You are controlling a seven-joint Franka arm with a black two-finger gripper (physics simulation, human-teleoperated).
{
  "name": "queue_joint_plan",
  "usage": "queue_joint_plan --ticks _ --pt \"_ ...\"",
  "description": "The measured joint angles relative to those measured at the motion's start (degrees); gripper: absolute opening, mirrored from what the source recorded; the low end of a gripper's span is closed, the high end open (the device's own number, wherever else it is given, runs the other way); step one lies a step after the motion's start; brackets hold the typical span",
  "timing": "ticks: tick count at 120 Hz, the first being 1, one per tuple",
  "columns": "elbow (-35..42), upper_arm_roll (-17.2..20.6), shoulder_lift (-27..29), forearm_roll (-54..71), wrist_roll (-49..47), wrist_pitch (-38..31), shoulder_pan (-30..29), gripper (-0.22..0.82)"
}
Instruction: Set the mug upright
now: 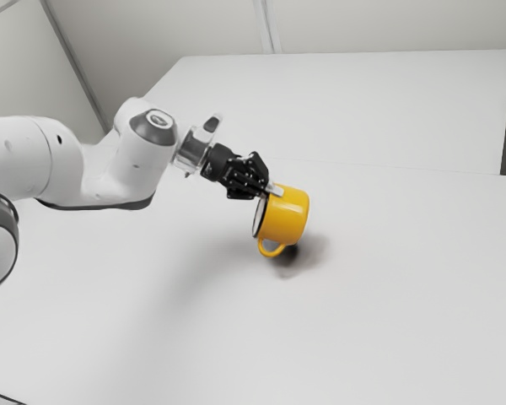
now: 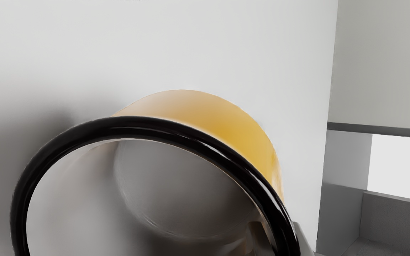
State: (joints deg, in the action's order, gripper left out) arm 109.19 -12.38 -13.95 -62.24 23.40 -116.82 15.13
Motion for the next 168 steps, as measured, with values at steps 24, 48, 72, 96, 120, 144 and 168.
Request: queue_joint_plan --ticks 24,48,72,96,120,144,168 --pt "0.49 2.71 5.04 26.47 -4.77 -0.68 0.67 -0.18" --pt "1.35 8.82 8.42 55.07 -13.05 2.21 1.81 -0.18" --pt "3.63 9.71 7.79 68.38 -19.97 4.06 0.95 -0.18" --pt "4.19 10.59 5.62 74.4 -25.99 4.32 2.39 -0.18" --pt "4.93 10.63 3.83 75.59 -31.01 2.82 2.27 -0.18" --pt "4.92 10.68 2.12 75.76 -34.84 1.37 2.27 -0.18" --pt "4.91 10.71 1.67 75.35 -37.53 0.69 2.28 -0.04"
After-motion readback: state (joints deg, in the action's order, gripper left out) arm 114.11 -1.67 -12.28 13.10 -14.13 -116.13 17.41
